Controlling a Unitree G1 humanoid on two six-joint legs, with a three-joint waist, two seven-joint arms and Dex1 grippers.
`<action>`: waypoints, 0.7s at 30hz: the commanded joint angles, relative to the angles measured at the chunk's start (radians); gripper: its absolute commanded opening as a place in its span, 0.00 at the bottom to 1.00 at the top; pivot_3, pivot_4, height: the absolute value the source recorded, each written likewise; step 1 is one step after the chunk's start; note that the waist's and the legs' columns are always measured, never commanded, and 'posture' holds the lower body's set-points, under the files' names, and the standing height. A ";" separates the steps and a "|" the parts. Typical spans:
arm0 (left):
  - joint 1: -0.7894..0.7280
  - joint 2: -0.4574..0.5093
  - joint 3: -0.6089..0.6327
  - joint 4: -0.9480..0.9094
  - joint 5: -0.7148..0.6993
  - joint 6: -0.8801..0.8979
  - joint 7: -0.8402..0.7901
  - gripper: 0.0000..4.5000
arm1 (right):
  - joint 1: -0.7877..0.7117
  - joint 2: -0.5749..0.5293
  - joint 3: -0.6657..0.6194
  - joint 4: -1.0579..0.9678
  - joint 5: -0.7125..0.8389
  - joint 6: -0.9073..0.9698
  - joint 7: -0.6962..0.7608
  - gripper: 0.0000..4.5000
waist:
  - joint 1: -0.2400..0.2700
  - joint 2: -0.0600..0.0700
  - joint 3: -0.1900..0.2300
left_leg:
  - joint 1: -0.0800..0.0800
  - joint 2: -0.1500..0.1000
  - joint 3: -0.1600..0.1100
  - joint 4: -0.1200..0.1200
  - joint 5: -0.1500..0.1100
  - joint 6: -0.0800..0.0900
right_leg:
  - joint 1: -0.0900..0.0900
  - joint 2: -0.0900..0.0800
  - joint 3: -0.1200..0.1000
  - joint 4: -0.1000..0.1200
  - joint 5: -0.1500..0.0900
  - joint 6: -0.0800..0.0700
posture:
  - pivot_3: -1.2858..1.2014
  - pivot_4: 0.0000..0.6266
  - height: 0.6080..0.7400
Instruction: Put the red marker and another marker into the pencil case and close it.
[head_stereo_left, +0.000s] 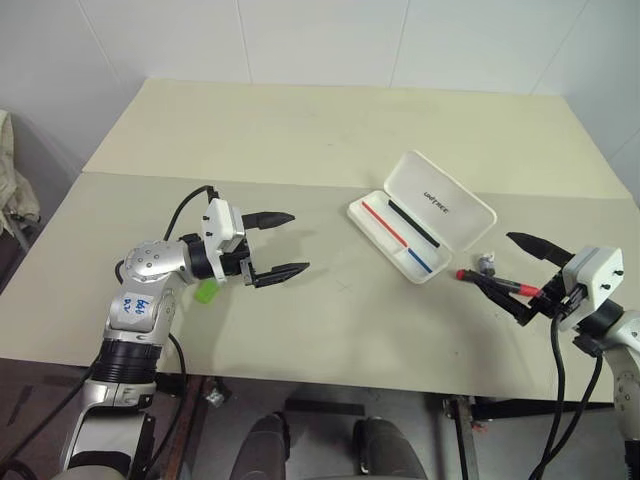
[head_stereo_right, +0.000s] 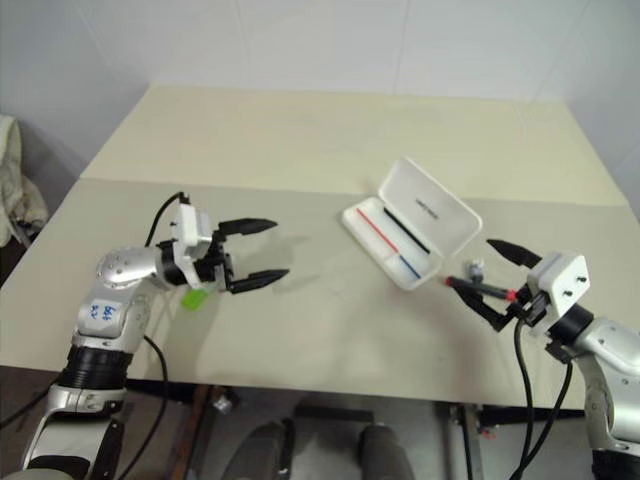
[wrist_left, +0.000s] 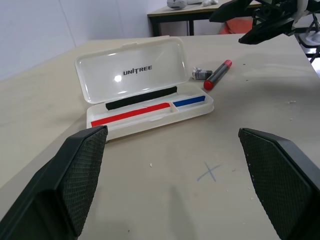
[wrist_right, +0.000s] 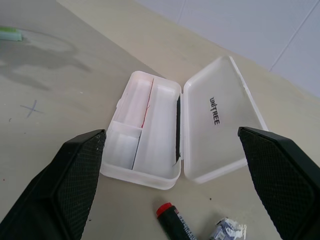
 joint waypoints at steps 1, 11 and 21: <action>-0.016 -0.015 0.010 -0.019 -0.023 -0.016 -0.002 1.00 | -0.029 -0.021 -0.026 0.018 0.010 -0.003 -0.013 0.99 | 0.000 0.000 0.000 | 0.000 0.000 0.001 0.000 0.000 0.000 | 0.000 0.000 0.001 0.000 0.000 0.000 | 0.52 0.24 1.00; -0.024 0.031 0.049 0.005 -0.054 -0.012 -0.062 1.00 | -0.201 -0.095 0.095 -0.052 0.063 0.239 -0.004 0.99 | -0.012 0.002 0.001 | 0.000 0.001 0.005 0.000 -0.001 0.002 | -0.002 0.000 0.004 -0.002 0.001 0.001 | 0.52 0.24 1.00; 0.028 0.084 0.120 -0.095 -0.135 0.074 -0.055 1.00 | -0.395 -0.143 0.366 -0.091 -0.043 0.525 -0.021 0.79 | -0.003 0.001 0.001 | -0.003 0.001 0.005 0.000 -0.003 0.003 | -0.003 -0.001 0.004 -0.005 0.001 0.001 | 0.52 0.24 1.00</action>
